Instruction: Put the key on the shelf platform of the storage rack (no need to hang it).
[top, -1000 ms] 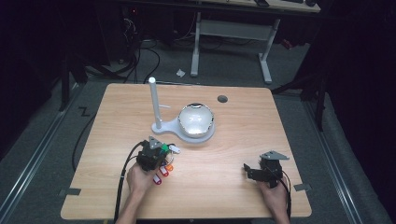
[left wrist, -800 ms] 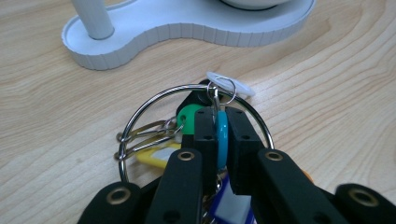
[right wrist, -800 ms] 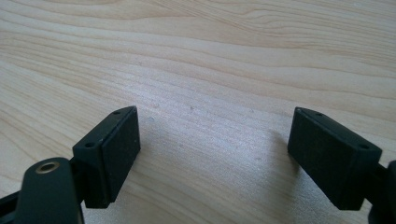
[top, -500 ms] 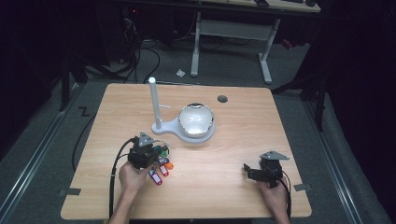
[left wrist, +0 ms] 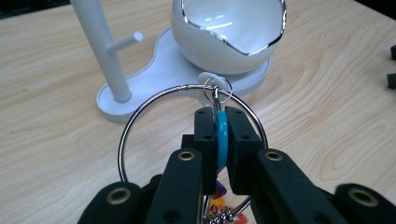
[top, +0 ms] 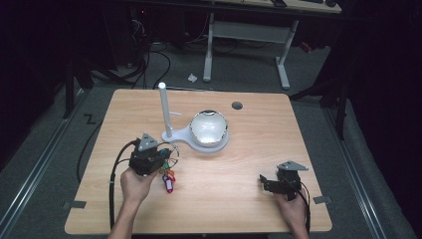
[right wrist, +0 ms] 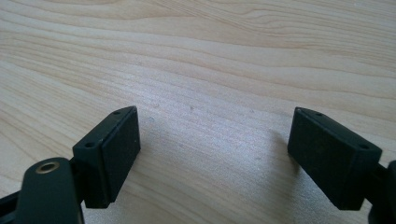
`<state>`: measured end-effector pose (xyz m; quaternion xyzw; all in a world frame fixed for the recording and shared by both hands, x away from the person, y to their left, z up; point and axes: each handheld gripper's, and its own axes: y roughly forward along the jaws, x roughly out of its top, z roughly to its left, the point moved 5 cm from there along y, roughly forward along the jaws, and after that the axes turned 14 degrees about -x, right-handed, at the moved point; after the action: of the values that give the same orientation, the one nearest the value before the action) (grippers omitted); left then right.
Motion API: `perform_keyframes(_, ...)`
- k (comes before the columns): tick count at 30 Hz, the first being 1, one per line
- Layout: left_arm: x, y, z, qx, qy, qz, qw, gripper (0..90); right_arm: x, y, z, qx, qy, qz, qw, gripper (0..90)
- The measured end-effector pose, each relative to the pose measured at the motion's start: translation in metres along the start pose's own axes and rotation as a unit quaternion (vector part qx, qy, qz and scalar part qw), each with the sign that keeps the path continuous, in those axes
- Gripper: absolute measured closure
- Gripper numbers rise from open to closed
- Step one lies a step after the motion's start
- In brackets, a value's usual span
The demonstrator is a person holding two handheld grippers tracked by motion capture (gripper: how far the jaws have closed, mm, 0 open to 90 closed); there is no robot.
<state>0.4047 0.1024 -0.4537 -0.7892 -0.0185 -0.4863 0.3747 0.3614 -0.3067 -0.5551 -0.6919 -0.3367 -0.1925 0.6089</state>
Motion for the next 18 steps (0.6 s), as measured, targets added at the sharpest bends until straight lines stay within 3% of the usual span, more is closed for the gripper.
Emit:
perform_keyframes(7,0.016,-0.011,-0.005,-0.003,0.015,-0.004,0.9999,84.5,0.000,0.000,0.000,0.000,0.000,0.000,1.0000,17.0)
perform_keyframes(18,0.035,-0.018,-0.007,-0.015,0.021,-0.004,0.9997,84.5,0.000,0.000,0.000,0.000,-0.001,0.000,1.0000,17.0)
